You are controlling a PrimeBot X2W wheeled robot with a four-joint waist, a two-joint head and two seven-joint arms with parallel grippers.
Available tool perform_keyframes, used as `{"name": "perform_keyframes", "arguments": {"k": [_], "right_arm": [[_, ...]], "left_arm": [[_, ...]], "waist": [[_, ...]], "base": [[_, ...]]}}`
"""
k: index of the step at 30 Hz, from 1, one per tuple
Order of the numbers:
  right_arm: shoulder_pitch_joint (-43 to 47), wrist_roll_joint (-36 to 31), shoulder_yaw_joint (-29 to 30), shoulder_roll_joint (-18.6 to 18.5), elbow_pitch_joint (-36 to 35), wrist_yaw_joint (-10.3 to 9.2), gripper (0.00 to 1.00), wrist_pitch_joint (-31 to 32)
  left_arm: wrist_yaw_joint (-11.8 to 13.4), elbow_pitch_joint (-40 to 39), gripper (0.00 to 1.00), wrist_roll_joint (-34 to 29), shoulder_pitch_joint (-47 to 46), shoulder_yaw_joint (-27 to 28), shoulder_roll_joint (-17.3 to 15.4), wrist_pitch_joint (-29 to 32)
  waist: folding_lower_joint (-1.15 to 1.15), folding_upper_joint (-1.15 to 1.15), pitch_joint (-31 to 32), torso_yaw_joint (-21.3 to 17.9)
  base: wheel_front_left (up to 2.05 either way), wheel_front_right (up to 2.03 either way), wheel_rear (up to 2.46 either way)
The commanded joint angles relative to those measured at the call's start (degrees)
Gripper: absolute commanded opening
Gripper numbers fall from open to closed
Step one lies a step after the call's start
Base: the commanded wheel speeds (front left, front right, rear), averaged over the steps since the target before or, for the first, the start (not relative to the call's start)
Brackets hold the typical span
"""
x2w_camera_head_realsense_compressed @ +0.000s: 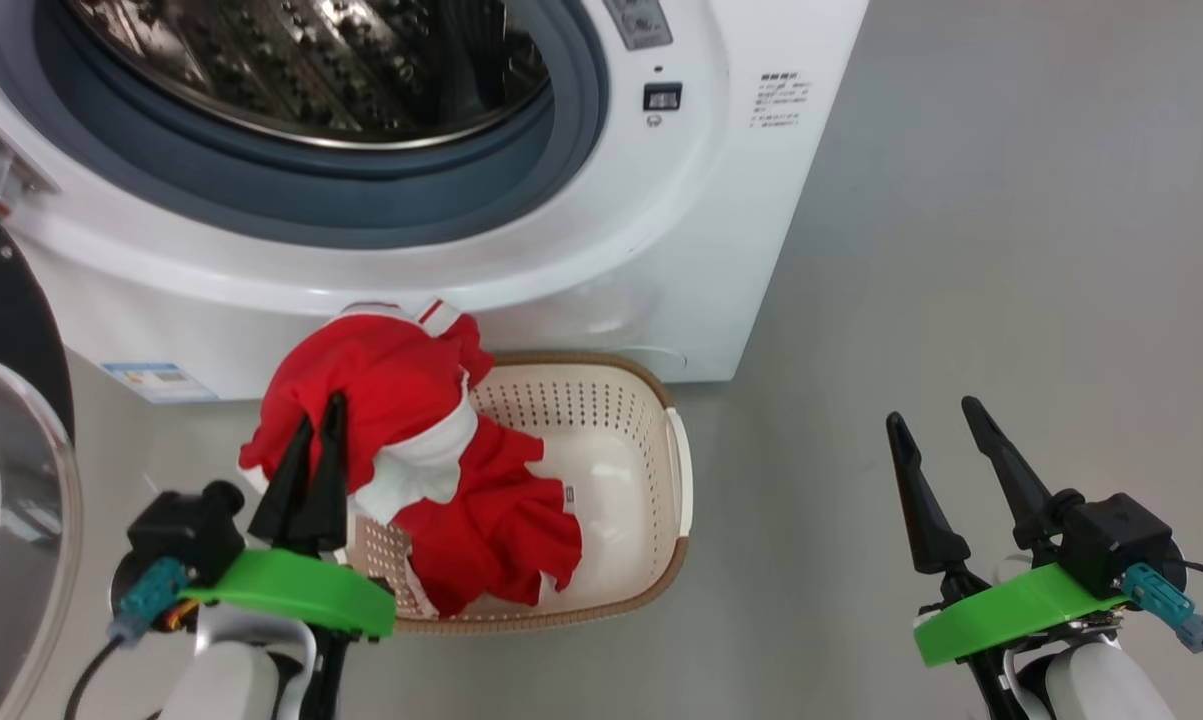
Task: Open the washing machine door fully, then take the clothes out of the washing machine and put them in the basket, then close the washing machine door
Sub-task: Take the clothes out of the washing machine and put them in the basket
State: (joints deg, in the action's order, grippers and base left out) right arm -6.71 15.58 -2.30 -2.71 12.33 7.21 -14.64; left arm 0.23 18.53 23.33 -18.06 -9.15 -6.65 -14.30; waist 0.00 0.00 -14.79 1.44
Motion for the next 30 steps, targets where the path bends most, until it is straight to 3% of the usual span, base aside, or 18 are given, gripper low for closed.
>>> {"name": "perform_keyframes", "arguments": {"k": [1,8,17,30], "right_arm": [[-1.31,-1.08,-1.37,-0.17,-1.53,0.28,1.00,-0.36],[-3.33,-1.61,-2.02,-0.17,-1.88,0.28,1.00,-0.36],[-4.81,-1.93,-2.19,-0.17,-2.15,0.28,1.00,-0.36],[-8.48,-0.50,-3.74,-0.17,-2.96,0.28,1.00,-0.36]], "left_arm": [[-0.78,0.07,0.00,0.64,-2.74,2.09,-0.76,-0.70],[-3.70,9.18,0.00,2.61,-7.85,4.06,1.11,-0.70],[-5.37,18.84,0.00,1.98,-12.58,4.15,2.34,-0.70],[-6.99,39.66,0.00,3.98,-23.76,2.54,1.83,1.40]], "waist": [[0.00,0.00,-1.95,0.38],[0.00,0.00,-6.78,-0.38],[0.00,0.00,-11.18,-1.63],[0.00,0.00,-18.06,-4.80]], "base": [[0.00,0.00,0.00],[0.00,0.00,0.00],[0.00,0.00,0.00],[0.00,0.00,0.00]]}}
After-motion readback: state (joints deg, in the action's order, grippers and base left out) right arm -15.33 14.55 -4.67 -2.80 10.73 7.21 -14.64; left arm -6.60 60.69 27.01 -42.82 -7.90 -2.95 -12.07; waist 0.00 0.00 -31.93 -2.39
